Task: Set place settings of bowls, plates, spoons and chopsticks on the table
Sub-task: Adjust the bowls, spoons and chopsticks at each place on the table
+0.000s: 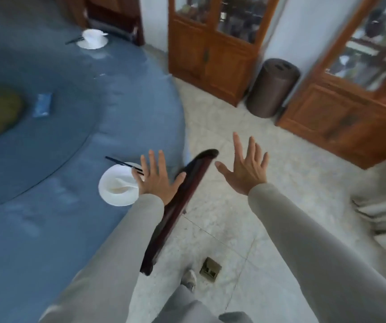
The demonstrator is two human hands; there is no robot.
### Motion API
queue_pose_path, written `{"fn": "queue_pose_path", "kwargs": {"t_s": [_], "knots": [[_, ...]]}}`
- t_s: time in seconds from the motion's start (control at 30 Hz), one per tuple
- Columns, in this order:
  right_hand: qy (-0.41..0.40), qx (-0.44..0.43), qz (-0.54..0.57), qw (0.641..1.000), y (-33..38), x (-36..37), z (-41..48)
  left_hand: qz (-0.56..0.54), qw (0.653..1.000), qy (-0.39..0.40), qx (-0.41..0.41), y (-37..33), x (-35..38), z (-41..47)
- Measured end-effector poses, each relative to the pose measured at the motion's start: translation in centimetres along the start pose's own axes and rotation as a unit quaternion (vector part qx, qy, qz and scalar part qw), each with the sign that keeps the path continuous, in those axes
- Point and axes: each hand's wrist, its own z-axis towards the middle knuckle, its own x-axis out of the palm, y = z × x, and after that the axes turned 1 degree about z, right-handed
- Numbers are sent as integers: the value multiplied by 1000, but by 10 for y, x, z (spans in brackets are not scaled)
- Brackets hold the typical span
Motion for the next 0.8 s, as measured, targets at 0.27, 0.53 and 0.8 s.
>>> {"fn": "queue_pose_path", "kwargs": {"t_s": [0.27, 0.53, 0.8], "knots": [[131, -163, 71, 975, 87, 36, 74, -104, 963, -8, -248, 47, 16, 12], [237, -298, 95, 920, 169, 104, 137, -226, 853, -92, -461, 72, 21, 56], [234, -419, 85, 873, 214, 181, 173, -254, 806, -157, -511, 78, 57, 98]]}}
